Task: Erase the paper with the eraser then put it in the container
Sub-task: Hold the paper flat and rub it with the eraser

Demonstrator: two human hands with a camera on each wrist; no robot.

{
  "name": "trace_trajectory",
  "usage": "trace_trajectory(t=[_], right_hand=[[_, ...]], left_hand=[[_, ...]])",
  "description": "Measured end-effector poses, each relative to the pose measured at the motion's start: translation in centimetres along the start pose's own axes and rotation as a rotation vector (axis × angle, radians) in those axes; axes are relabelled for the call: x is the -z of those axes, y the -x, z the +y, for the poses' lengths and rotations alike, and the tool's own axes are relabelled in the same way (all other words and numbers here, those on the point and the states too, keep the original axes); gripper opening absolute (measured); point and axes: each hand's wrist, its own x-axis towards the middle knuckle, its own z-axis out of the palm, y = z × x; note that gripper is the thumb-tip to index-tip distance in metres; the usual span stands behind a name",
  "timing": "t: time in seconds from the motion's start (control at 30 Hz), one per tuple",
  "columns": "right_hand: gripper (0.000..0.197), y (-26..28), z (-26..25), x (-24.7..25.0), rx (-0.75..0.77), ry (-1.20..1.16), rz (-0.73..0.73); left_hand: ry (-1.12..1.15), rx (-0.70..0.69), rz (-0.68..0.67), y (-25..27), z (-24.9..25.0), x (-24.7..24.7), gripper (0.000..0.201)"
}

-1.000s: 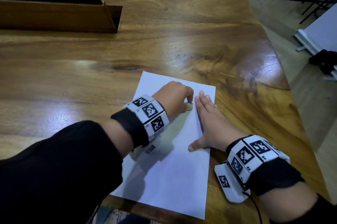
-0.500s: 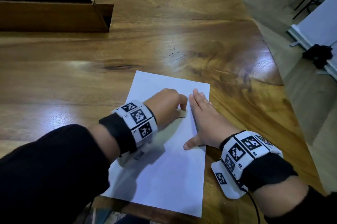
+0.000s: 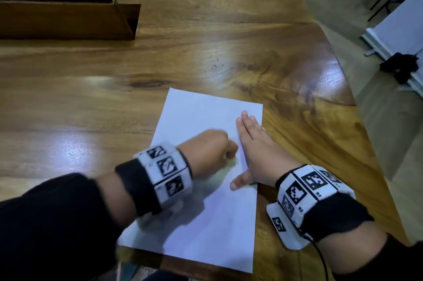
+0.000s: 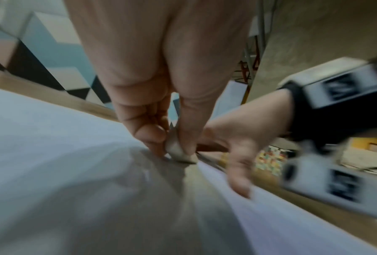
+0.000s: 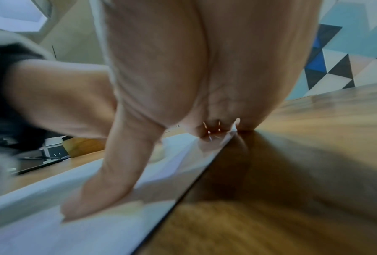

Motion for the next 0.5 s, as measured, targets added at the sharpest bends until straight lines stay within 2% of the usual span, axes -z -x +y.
trace_trajectory(t=[0.07,0.13,0.2,0.33,0.4,0.43,0.5], right_hand=[[0.145,0.0,0.0,-0.2,0.013,0.015,-0.007],[0.146,0.0,0.0,-0.2,0.020,0.032,-0.013],[0.148,0.0,-0.1,-0.1,0.021,0.055,-0.028],[0.153,0.1,-0.1,0.1,0.013,0.079,-0.038],[0.153,0.1,-0.2,0.1,0.007,0.080,-0.040],[0.153,0.2,-0.2,0.1,0.005,0.085,-0.044],[0.152,0.2,-0.3,0.1,0.003,0.099,-0.049]], left_hand=[[0.040,-0.054,-0.159,2.3,0.1,-0.7,0.027],[0.061,-0.053,-0.231,2.4,-0.2,-0.5,0.020],[0.025,-0.042,-0.177,0.8,-0.3,0.2,0.014],[0.010,0.058,0.076,-2.1,0.0,1.0,0.015],[-0.034,0.065,0.062,-1.3,0.5,0.3,0.018],[-0.069,0.012,0.024,-0.4,0.4,-0.5,0.019],[-0.112,-0.067,-0.122,2.2,0.2,-1.6,0.021]])
